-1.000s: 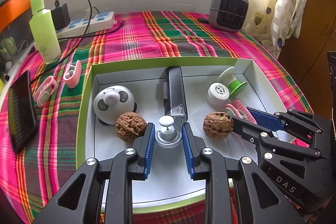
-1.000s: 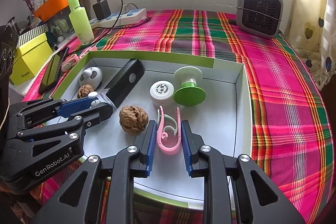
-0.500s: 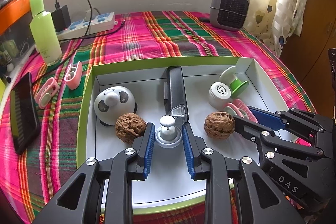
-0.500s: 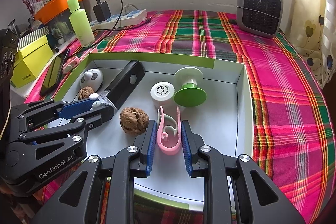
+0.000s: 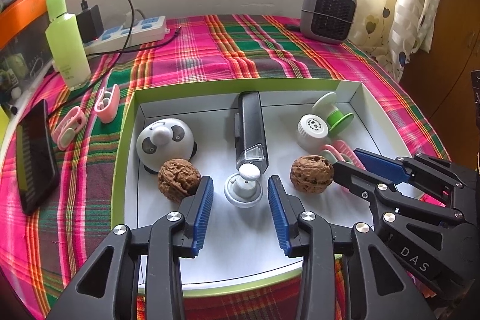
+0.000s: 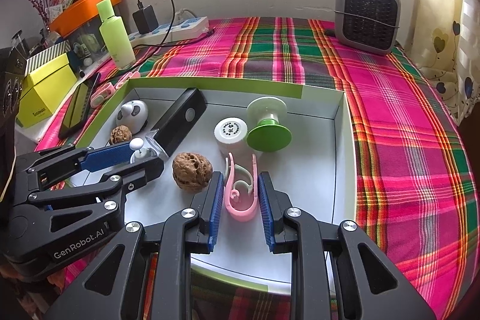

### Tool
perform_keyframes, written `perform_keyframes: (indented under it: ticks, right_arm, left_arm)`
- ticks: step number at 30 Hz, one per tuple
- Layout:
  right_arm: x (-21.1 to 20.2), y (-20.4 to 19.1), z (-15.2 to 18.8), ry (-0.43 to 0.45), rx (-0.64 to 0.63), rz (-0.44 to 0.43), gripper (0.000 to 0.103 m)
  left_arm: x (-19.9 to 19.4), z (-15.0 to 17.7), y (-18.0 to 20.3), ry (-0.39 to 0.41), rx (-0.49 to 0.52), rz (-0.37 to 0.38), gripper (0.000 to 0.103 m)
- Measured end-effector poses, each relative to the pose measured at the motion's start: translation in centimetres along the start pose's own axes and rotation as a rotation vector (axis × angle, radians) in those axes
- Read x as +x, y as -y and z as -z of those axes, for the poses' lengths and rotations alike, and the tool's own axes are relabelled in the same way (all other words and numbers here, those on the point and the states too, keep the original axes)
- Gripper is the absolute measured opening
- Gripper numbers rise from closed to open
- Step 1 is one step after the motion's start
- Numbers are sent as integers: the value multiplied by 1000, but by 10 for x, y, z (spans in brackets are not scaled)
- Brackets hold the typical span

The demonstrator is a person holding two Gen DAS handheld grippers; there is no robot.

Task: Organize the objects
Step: 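Lower the white knob and pink clip into the tray and open both grippers, then withdraw both grippers from the tray toward the remaining pink clip and orange toy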

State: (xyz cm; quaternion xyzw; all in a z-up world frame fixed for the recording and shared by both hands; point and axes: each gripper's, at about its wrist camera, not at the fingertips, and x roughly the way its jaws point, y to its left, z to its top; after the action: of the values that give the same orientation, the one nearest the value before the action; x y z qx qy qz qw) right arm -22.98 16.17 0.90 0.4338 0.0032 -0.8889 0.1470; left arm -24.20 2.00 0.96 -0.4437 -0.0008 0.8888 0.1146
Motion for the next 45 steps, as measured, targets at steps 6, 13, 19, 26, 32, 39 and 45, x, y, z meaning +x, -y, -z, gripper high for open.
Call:
perform_keyframes:
  ticks: [6, 13, 19, 26, 32, 39, 45]
  right_arm:
    - [-4, 0, 2, 6, 8, 1, 25]
    - [-12, -1, 5, 19, 10, 0, 32]
    - [-18, -4, 8, 25, 6, 5, 33]
    - [-26, -9, 12, 40, 4, 7, 33]
    - [-40, -15, 20, 63, 3, 26, 33]
    - [-59, -22, 29, 96, -8, 30, 33]
    - [-69, -27, 37, 114, -14, 38, 33]
  left_arm:
    - [-8, 2, 1, 11, 0, -6, 40]
    - [-20, 7, 4, 21, -1, -12, 42]
    - [-26, 10, 6, 26, -6, -19, 43]
    - [-37, 17, 5, 40, -12, -26, 43]
    - [-48, 25, 7, 49, -22, -17, 43]
    - [-63, 36, 8, 70, -23, -26, 43]
    - [-76, 42, 12, 85, -18, -23, 43]
